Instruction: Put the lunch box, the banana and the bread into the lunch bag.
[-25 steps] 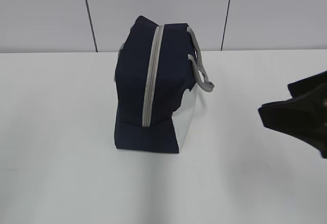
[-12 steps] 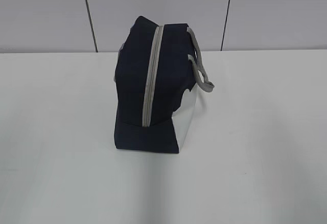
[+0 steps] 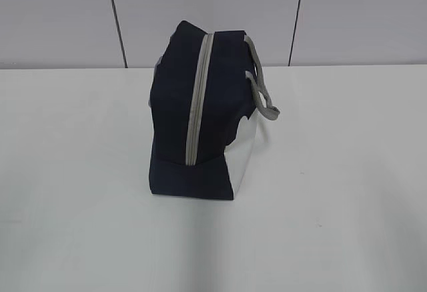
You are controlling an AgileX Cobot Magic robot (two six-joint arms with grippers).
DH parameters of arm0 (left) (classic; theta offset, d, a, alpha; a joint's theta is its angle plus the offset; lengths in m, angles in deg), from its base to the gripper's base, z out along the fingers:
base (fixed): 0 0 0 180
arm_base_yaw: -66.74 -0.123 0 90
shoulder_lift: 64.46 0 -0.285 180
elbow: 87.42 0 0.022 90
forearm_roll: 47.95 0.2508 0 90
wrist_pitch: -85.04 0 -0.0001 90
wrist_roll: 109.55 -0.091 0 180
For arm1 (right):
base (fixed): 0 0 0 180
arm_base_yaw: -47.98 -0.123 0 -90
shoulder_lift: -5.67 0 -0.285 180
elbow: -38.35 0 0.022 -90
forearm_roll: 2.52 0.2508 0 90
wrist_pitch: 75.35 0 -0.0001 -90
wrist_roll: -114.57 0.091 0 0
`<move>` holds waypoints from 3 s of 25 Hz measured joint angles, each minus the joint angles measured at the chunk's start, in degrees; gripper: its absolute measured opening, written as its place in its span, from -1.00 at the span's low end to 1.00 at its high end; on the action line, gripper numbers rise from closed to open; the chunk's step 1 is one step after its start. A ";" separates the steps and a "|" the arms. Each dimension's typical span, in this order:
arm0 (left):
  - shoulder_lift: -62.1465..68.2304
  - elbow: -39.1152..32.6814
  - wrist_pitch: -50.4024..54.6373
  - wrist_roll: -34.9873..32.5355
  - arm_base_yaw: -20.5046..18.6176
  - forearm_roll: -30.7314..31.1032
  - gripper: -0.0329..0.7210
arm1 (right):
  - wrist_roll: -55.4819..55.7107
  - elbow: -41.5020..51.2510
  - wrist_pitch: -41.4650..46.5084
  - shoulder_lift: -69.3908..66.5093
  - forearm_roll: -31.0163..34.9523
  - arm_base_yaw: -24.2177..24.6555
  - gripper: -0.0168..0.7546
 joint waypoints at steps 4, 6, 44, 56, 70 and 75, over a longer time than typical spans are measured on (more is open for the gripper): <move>0.00 -0.26 -2.18 0.00 0.00 -0.35 0.34 | 2.17 0.08 0.12 0.00 -1.60 0.00 0.30; 0.00 -0.88 -4.01 0.00 0.00 -0.98 0.44 | 2.90 0.08 0.12 0.00 -2.03 0.00 0.31; -8.15 -3.08 -9.97 0.00 -12.29 -0.40 0.32 | 3.24 0.08 0.20 3.72 -2.65 27.29 0.31; -11.58 -3.08 -9.83 0.00 -12.36 -0.40 0.24 | 3.35 0.08 1.08 17.52 -2.65 39.46 0.31; -11.58 -3.08 -9.81 0.00 -12.59 -0.42 0.21 | 3.35 0.08 1.08 17.72 -2.90 39.46 0.31; -11.58 -3.08 -9.81 0.00 -12.59 -0.42 0.18 | 3.35 0.08 1.08 17.72 -2.90 39.46 0.31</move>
